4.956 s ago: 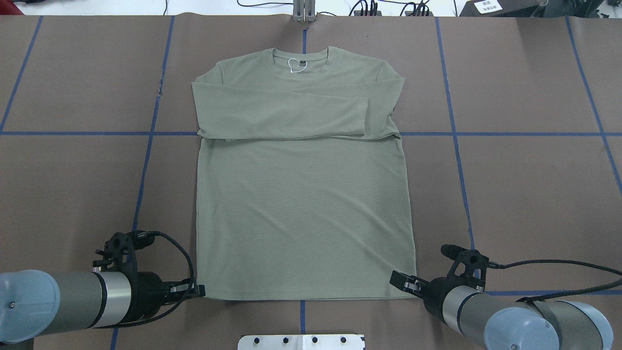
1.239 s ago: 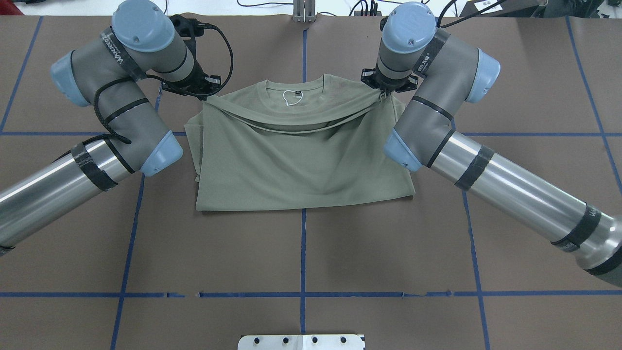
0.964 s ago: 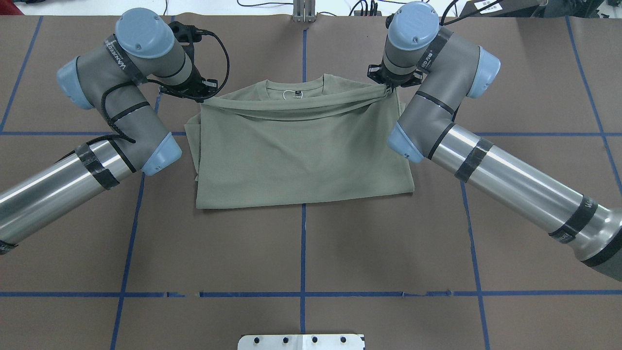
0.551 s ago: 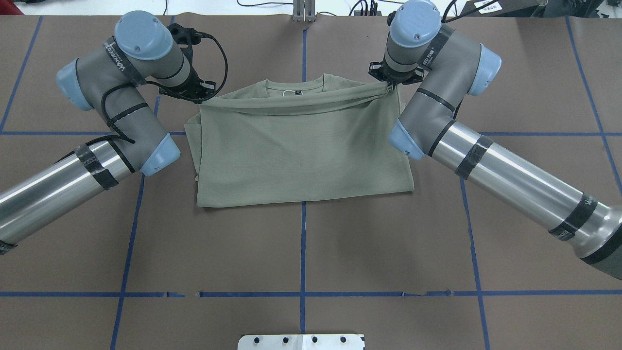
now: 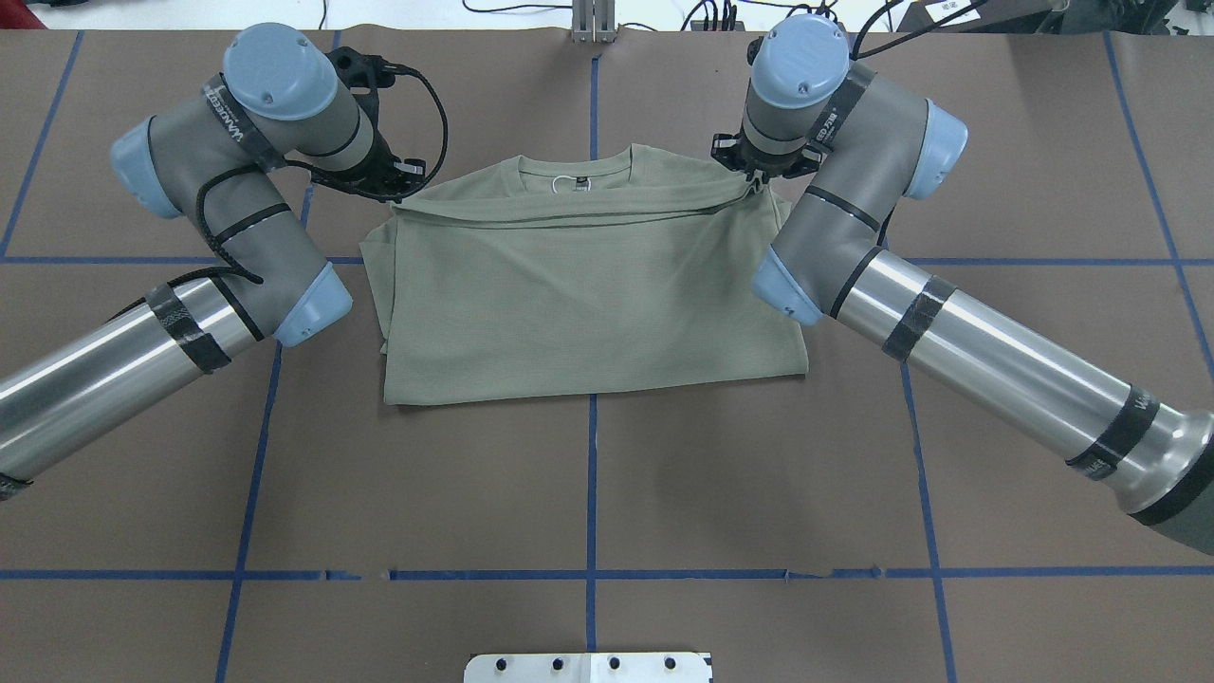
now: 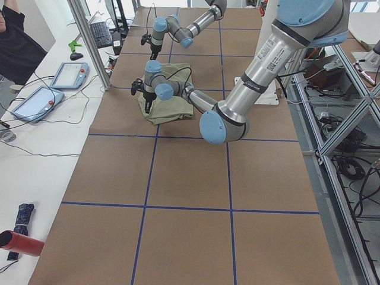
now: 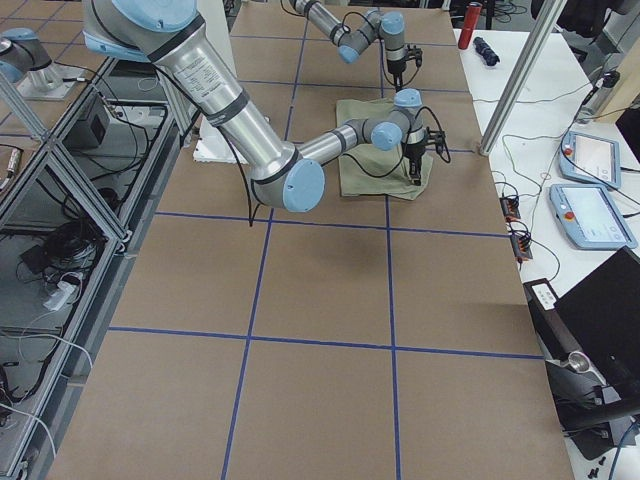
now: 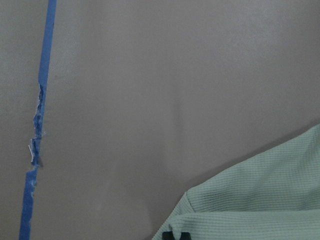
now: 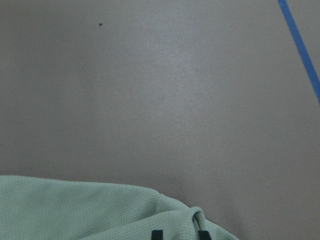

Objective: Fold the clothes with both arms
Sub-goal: 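Lower the hem onto the shirt near the collar with both grippers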

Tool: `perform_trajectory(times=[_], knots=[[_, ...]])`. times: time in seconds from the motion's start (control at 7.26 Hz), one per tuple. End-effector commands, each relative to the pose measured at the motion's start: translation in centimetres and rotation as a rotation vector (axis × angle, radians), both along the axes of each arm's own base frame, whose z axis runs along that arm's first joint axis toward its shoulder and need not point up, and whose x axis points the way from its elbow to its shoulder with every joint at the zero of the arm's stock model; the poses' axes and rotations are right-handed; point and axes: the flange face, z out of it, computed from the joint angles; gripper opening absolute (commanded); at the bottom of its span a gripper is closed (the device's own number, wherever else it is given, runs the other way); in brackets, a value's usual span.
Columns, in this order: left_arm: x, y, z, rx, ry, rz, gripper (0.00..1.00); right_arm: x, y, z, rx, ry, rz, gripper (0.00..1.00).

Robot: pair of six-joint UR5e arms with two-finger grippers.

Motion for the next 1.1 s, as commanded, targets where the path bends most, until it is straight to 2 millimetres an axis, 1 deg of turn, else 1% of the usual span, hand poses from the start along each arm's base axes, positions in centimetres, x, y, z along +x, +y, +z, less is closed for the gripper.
perform_trajectory(times=[0.0,0.14,0.28,0.41,0.55,0.69,0.83,0.96], knots=[[-2.2,2.7,-0.9,0.047,0.050,0.007,1.00,2.0,-0.5,-0.7,0.008,-0.033,-0.057,1.00],[-3.1,6.5,-1.1,0.056,0.094,0.048,1.00,4.0,0.1,0.3,0.013,-0.067,-0.130,1.00],[-3.7,10.3,-1.2,0.043,0.133,0.070,1.00,5.4,1.2,0.6,0.034,-0.079,-0.143,1.00],[-2.5,15.2,-0.3,-0.018,0.175,0.076,1.00,5.6,1.6,0.2,0.046,-0.086,-0.144,1.00],[-0.9,18.7,0.8,-0.045,0.248,0.085,1.00,5.7,1.7,0.2,0.046,-0.088,-0.143,1.00],[0.9,21.5,2.7,-0.061,0.291,0.053,0.96,5.7,1.8,0.5,0.046,-0.082,-0.143,1.00],[2.4,23.0,3.5,-0.056,0.288,0.030,0.86,5.6,1.8,0.6,0.046,-0.082,-0.144,1.00],[2.6,23.2,3.5,-0.057,0.287,0.033,0.79,5.5,1.9,0.6,0.045,-0.082,-0.144,1.00]])
